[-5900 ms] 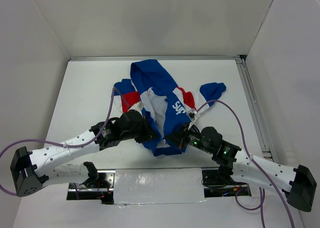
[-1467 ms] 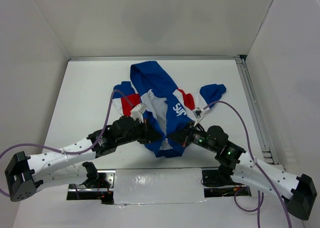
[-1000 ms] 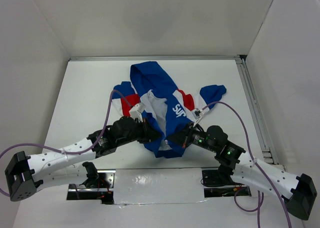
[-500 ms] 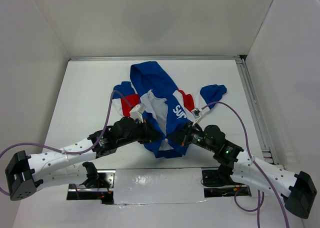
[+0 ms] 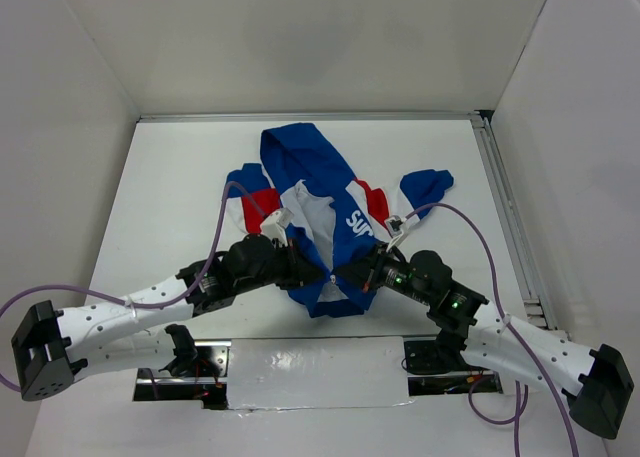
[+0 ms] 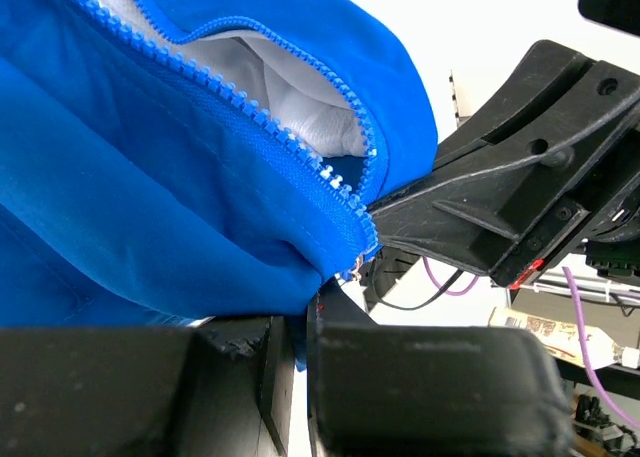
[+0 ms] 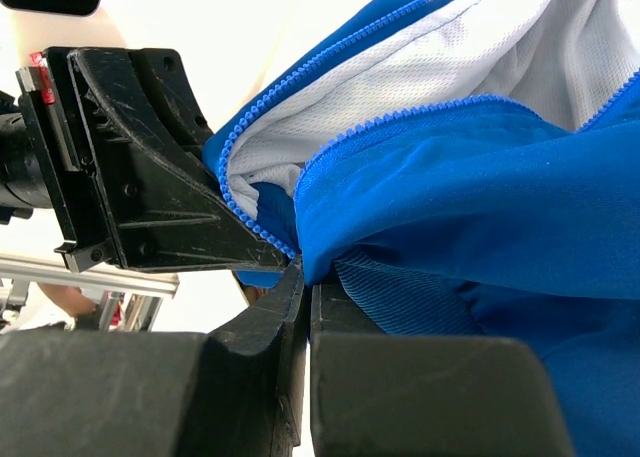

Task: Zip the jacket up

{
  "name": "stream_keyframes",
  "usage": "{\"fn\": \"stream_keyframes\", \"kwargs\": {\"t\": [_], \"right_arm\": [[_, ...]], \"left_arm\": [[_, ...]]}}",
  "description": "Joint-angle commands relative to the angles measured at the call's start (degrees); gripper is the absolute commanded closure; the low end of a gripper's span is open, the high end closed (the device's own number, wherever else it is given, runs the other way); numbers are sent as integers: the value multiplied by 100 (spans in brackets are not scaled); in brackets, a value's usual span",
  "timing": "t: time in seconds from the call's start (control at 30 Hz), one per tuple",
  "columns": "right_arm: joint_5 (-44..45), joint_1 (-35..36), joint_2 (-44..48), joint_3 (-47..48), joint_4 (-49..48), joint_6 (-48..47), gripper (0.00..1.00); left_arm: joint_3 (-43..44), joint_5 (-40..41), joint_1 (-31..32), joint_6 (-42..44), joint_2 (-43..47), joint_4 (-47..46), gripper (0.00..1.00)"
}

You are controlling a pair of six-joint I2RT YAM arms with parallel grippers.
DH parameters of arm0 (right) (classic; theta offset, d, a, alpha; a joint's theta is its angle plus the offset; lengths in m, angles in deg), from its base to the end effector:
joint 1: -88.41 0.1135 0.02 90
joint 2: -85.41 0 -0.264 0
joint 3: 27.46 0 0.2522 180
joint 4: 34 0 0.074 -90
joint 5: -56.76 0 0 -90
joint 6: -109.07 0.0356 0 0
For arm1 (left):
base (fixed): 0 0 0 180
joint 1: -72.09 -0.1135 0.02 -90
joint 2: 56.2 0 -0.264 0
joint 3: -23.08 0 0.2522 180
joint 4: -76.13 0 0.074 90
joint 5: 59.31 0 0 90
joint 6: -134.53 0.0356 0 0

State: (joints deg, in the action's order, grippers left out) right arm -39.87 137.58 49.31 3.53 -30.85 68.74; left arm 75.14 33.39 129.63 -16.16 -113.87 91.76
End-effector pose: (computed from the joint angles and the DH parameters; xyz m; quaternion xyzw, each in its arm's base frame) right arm 0.1055 0.1284 0.2309 -0.0345 0.7551 0.5246 0.3917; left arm 0.1259 -0.1948 0.2722 -0.0360 0.8244 -0.4745 0.3065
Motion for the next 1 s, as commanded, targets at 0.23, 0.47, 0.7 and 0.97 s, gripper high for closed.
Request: {"fn": "stream_keyframes", "kwargs": {"t": [0.23,0.47,0.7,0.97], "right_arm": [[-75,-21,156,-80,-20,-72,100],[-277,-21,-2,-62,-125,-98,100],[-286,-21,-143,-71,-231,-71,100],[-180,-21,6,-9,-231,-80,100]], "left_arm": [[353,231,29,-295,151,235,100],[388,240,38,-312,168,253,100],[344,213,29,-321,239,191,100],[388,301,38,-418,142,375,100]]}}
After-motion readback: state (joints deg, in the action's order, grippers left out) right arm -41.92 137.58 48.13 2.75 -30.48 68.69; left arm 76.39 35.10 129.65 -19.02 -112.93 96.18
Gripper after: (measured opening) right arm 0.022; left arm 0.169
